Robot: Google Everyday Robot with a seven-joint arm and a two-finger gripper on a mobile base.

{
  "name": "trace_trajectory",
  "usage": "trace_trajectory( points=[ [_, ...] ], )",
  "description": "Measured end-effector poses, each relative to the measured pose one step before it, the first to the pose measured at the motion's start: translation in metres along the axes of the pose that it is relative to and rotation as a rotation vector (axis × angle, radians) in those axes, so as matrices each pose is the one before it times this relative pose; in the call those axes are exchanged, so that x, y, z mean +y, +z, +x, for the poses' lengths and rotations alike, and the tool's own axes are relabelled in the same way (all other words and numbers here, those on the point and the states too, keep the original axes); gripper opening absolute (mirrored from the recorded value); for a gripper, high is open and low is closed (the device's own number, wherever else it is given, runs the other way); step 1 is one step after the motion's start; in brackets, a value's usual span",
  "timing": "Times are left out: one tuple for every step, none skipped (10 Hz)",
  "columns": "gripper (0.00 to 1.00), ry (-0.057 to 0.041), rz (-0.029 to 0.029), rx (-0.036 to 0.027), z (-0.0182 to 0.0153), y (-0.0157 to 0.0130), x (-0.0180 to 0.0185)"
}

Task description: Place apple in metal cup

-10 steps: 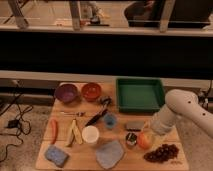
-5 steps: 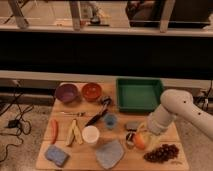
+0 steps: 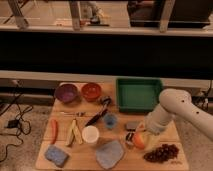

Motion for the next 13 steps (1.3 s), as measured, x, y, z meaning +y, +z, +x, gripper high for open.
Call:
trace_trajectory(
  points=[
    [0.00, -0.01701, -0.00954, -0.00140, -0.00734, 0.00376, -0.00174],
    [0.00, -0.01694, -0.00940, -0.00152, -0.01116, 0.00568, -0.00481],
    [0.00, -0.00746, -0.00060, -0.00228, -0.00566, 0.00290, -0.00364],
    [0.00, -0.00604, -0.00060, -0.00212, -0.00264, 0.00222, -0.00283],
    [0.00, -0.00526, -0.00201, -0.00114, -0.00164, 0.00176, -0.00252],
    [0.00, -0.00437, -0.00096, 0.00098, -0.00057, 0.00132, -0.00381],
    [0.00, -0.00121, 0.00392, 0.00139, 0.00077, -0.00036, -0.00529],
    [0.00, -0.00007, 0.00312, -0.00059, 0.00073, 0.00017, -0.00315],
    [0.00, -0.00096, 0.00258, -0.00200, 0.00159, 0.00060, -0.00313],
    [0.00, -0.00192, 0.00052, -0.00132, 0.00055, 0.00092, -0.00176],
    [0.00, -0.00180, -0.00182, -0.00217, 0.00113, 0.00251, -0.00161],
    [0.00, 0.00071, 0.00400, -0.00373, 0.00159, 0.00186, -0.00208],
    [0.00, 0.00216, 0.00346, -0.00465, 0.00173, 0.00207, -0.00116]
  ],
)
